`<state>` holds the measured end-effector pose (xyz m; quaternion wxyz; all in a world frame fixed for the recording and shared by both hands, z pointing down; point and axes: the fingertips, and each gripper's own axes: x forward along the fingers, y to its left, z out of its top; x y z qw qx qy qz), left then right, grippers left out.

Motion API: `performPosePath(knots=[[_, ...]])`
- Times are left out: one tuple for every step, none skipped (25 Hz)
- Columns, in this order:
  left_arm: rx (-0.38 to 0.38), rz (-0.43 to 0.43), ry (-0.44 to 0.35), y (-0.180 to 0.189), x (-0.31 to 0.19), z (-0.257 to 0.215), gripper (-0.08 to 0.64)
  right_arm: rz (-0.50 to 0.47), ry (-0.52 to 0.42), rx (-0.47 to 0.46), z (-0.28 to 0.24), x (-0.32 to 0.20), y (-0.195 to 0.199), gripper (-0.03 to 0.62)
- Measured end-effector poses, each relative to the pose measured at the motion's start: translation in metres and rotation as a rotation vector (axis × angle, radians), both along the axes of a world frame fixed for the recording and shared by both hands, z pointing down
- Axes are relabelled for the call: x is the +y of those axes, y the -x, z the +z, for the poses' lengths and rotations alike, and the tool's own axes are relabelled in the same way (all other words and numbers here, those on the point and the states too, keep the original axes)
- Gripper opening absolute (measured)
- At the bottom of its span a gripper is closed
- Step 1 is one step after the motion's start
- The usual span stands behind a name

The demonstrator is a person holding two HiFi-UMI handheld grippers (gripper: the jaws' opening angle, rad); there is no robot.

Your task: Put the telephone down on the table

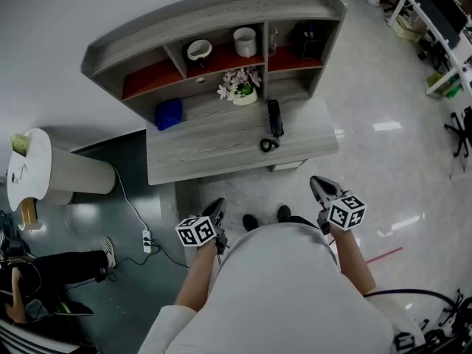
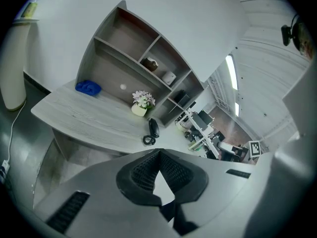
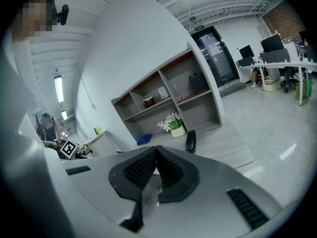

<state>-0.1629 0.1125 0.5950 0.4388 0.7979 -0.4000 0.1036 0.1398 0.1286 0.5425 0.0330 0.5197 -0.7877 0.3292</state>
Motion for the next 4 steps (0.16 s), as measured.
performPosePath(knots=[[0.000,0.001,0.003,-0.0012,0.0007,0.0008,0.011,0.002,0.001,-0.001,0.0001,0.0007,-0.0010,0.017],[0.000,0.000,0.007,-0.0025,0.0013,0.0016,0.011,0.004,0.002,-0.003,0.0003,0.0012,-0.0021,0.017],[0.000,-0.001,0.011,-0.0038,0.0018,0.0024,0.011,0.007,0.003,-0.006,0.0005,0.0017,-0.0033,0.017],[0.001,-0.001,0.015,-0.0052,0.0023,0.0031,0.011,0.010,0.004,-0.009,0.0006,0.0021,-0.0045,0.017]])
